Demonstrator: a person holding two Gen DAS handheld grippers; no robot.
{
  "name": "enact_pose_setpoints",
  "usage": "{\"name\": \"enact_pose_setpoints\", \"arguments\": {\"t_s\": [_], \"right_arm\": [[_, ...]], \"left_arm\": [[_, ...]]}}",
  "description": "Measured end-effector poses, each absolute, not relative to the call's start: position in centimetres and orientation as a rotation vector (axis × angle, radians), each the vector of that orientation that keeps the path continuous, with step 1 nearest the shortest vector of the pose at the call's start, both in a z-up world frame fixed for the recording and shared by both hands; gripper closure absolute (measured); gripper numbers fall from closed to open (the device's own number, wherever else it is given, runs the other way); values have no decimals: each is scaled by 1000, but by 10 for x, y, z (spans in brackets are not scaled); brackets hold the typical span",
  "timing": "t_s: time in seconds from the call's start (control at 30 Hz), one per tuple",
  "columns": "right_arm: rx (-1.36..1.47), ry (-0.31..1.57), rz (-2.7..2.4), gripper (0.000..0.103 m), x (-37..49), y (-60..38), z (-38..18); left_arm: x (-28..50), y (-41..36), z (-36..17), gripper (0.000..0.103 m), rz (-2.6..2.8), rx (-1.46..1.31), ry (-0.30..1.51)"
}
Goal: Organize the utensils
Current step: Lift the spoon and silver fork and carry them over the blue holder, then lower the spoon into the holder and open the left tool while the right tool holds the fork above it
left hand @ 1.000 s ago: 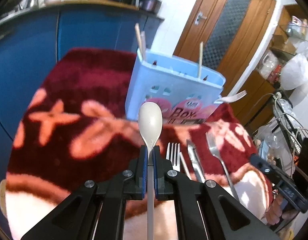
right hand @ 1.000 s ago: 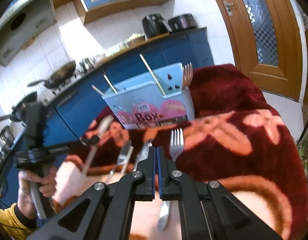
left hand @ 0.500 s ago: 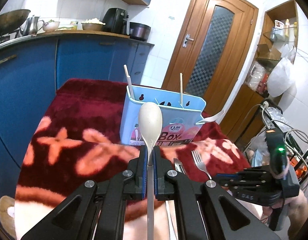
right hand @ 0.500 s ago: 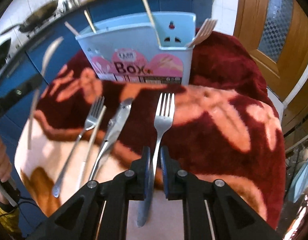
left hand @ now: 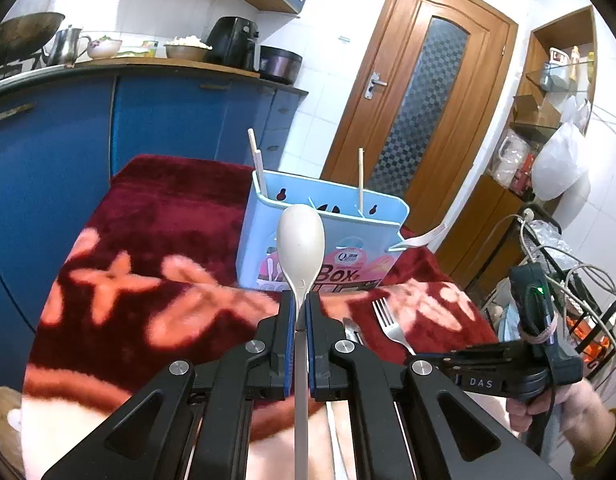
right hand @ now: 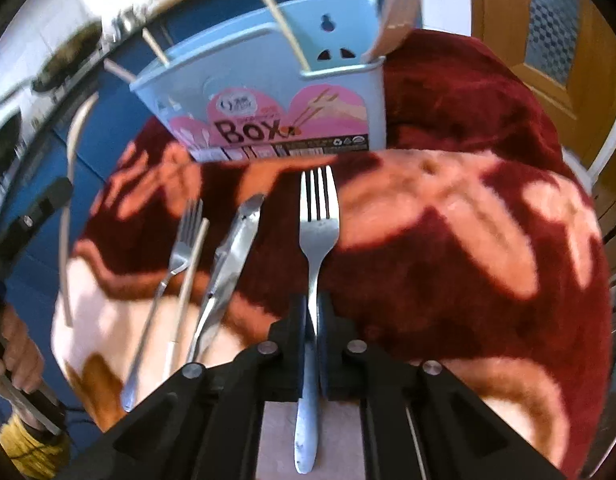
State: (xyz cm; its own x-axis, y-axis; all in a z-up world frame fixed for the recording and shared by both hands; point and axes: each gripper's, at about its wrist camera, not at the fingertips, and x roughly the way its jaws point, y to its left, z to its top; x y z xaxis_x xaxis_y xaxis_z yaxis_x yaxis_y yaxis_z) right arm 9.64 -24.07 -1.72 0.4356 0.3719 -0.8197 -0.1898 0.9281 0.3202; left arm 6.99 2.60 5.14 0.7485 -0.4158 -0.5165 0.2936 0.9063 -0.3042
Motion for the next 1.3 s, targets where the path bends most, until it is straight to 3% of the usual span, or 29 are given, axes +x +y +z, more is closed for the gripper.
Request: {"name": "enact_pose_setpoints", "arguments": {"t_s": [0.2,0.6,1.3], "right_arm": [[310,896,407,96,68,-262,-5],[280,536,404,96,50,-262,49],[220,242,333,96,146,-238,81]], "left_arm": [[66,24,59,98,-396,-209,571],[74,12,77,98,-391,-212,493],[103,21,83,98,-348,-305,407]]}}
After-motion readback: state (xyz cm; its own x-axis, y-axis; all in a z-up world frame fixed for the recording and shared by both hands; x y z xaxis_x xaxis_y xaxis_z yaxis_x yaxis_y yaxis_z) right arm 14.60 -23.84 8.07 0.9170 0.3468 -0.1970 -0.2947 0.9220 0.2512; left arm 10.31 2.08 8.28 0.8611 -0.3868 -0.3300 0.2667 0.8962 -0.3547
